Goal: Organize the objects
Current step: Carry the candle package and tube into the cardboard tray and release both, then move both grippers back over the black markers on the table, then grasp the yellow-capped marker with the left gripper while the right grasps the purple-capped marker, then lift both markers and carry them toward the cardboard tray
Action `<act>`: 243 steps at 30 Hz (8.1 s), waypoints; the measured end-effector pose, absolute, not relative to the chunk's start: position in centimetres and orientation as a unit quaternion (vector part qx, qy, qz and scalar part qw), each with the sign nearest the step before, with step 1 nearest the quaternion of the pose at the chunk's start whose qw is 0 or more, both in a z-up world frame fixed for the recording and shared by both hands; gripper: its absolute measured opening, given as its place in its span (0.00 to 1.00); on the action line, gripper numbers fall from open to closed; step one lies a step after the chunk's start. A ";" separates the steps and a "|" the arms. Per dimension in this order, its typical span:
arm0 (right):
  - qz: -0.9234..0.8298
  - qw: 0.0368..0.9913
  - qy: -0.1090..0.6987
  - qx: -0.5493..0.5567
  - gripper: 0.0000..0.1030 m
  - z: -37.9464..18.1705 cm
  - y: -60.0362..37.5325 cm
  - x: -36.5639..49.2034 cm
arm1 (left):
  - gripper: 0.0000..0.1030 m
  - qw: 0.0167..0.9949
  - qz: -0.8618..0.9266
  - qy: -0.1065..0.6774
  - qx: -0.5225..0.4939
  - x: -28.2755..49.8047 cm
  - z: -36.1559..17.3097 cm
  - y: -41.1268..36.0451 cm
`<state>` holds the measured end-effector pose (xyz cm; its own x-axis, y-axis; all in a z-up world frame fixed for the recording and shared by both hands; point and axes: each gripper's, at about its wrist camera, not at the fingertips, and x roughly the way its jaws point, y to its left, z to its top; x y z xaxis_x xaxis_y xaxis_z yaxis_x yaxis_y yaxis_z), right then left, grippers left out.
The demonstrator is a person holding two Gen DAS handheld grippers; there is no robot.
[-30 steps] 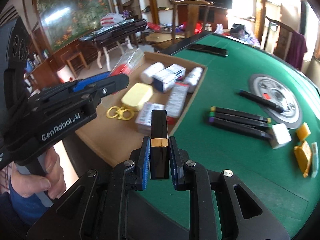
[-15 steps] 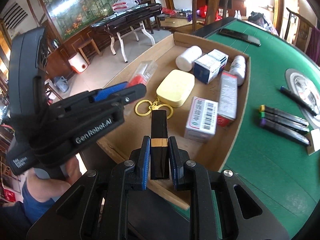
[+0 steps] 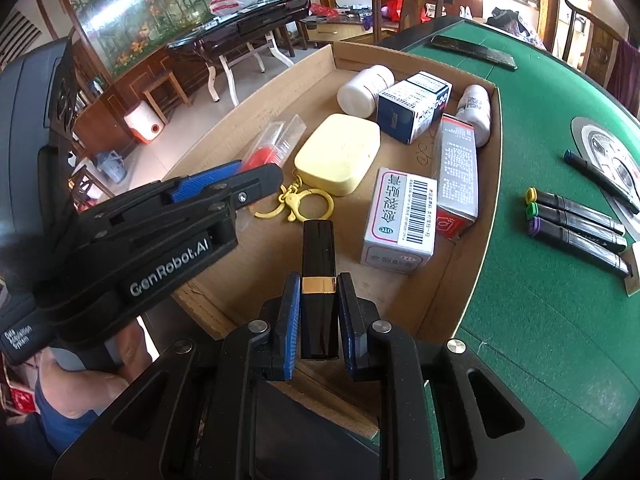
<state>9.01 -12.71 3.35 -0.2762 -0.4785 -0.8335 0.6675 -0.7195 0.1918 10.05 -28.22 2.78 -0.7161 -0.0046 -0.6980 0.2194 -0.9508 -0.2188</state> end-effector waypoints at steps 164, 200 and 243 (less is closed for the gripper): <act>-0.870 0.194 -0.063 0.448 0.14 1.7 10.7 2.1 | 0.13 -0.088 -0.881 0.057 0.461 0.5 1.4 -6.3; -0.886 0.187 -0.058 0.421 0.14 2.8 10.5 2.7 | 0.13 -0.128 -0.897 0.082 0.414 2.7 2.9 -7.1; -0.842 0.374 -0.021 0.389 0.14 14.2 -3.5 7.8 | 0.13 -0.059 -0.935 0.156 0.313 11.6 15.5 -25.7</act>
<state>7.82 -3.52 14.24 -0.4172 -0.6468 -0.6384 0.6135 -0.7187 0.3273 11.63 -25.71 15.53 -0.7973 0.2073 -0.5668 -0.0116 -0.9443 -0.3289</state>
